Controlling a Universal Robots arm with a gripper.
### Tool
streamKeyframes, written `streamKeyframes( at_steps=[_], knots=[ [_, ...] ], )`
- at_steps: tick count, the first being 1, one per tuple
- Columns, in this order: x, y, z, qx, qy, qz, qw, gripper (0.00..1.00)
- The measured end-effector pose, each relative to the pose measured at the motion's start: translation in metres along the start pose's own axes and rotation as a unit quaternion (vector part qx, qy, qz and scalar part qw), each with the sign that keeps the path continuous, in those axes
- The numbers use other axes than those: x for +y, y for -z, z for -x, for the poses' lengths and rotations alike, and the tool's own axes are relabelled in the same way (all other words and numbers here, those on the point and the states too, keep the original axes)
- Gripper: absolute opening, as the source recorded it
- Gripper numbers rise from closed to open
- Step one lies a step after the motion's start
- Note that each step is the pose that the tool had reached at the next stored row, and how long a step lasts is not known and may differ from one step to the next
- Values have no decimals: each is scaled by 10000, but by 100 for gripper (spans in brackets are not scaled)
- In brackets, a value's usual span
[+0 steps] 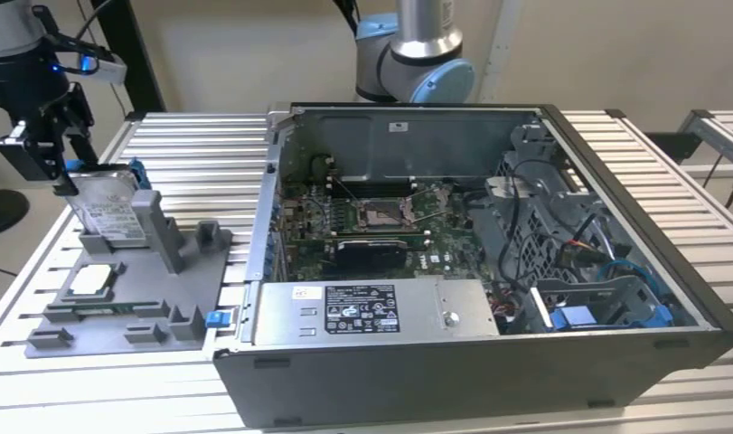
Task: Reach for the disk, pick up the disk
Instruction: 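Pick up the disk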
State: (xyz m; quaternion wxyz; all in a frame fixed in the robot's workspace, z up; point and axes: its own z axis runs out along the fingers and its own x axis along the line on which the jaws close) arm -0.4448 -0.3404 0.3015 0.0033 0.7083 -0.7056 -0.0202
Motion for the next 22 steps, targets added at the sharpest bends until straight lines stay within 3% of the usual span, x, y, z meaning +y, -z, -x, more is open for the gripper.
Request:
streamKeyframes(
  at_steps=[5,13,22],
  knots=[
    [-9,-82,-2,0,0,-1,10000,100],
    [-10,-109,-3,0,0,-1,10000,100],
    [-14,-243,-6,0,0,0,10000,100]
  ],
)
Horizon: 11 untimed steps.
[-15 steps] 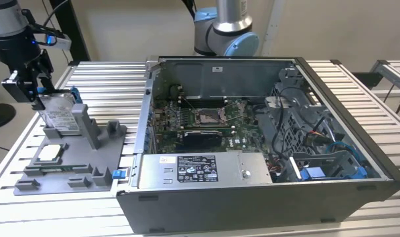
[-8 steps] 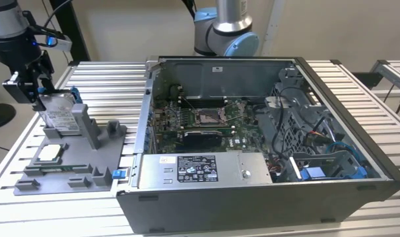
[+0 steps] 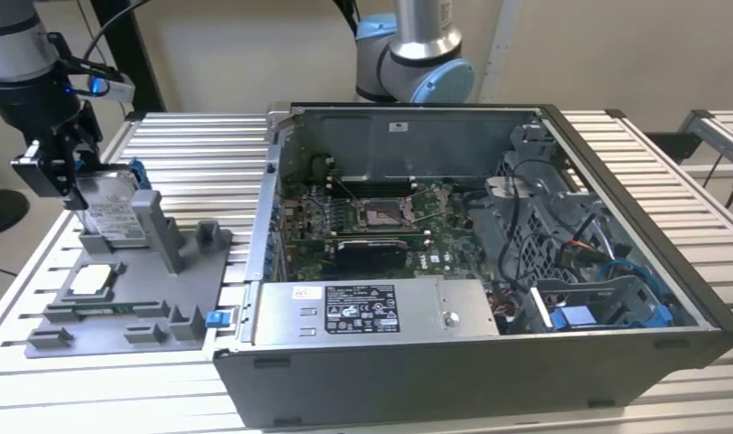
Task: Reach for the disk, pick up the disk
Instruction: 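Pick up the disk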
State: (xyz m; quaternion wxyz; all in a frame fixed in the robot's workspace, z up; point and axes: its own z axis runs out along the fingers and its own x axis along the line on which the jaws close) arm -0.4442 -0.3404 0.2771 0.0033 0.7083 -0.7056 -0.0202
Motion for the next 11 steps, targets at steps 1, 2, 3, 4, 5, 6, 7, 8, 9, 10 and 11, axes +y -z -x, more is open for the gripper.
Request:
streamKeyframes(
  at_steps=[1,2,3,4,5,6,7,8,9,10,11],
  knots=[
    [0,-16,0,0,-1,0,10000,100],
    [0,-32,0,0,-1,0,10000,100],
    [-1,-50,-1,0,0,0,10000,100],
    [-1,-68,-1,0,0,0,10000,100],
    [-2,-85,-2,0,0,0,10000,100],
    [-2,-102,-2,0,0,0,10000,100],
    [-2,-118,-3,0,0,-1,10000,100],
    [-2,-130,-3,-2,0,-1,10000,100],
    [-2,-140,-3,-6,0,0,10000,100],
    [-2,-147,-3,-11,0,0,10000,100],
    [-1,-155,-3,-18,0,0,10000,100]
  ],
)
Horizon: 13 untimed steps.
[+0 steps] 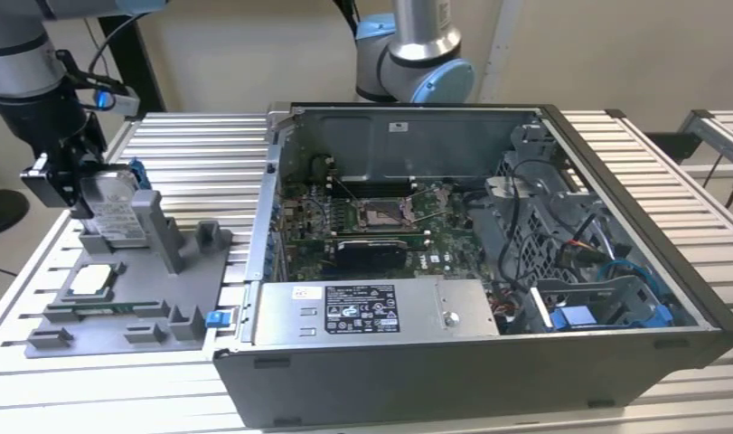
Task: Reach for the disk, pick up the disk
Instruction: 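Pick up the disk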
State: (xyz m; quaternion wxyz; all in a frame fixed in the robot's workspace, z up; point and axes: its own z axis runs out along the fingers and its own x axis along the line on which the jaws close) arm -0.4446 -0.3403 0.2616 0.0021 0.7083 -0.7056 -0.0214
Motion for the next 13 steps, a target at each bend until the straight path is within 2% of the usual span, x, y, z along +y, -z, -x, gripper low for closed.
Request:
streamKeyframes(
  at_steps=[9,11,13],
  knots=[
    [-1,-47,0,-46,1,1,10000,100],
    [-2,10,3,-58,2,-12,10000,100],
    [5,88,4,-58,2,-1,10000,100]
  ],
)
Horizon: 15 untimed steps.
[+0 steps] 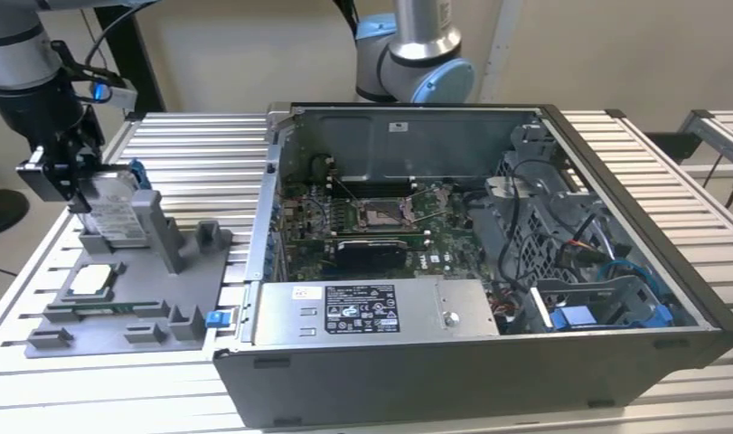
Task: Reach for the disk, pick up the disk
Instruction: 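Pick up the disk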
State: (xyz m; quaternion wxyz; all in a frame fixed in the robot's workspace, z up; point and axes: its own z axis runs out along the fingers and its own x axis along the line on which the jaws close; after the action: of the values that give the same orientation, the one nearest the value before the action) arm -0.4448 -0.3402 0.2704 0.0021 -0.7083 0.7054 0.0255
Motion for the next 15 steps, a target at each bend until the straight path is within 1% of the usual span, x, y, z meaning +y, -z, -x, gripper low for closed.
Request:
streamKeyframes(
  at_steps=[4,7,9,15],
  knots=[
    [0,-15,-1,0,0,0,10000,100],
    [-2,-66,-3,-5,0,0,10000,100],
    [-3,-83,-4,-6,0,0,10000,100],
    [-3,-94,-4,-6,0,0,10000,100]
  ],
)
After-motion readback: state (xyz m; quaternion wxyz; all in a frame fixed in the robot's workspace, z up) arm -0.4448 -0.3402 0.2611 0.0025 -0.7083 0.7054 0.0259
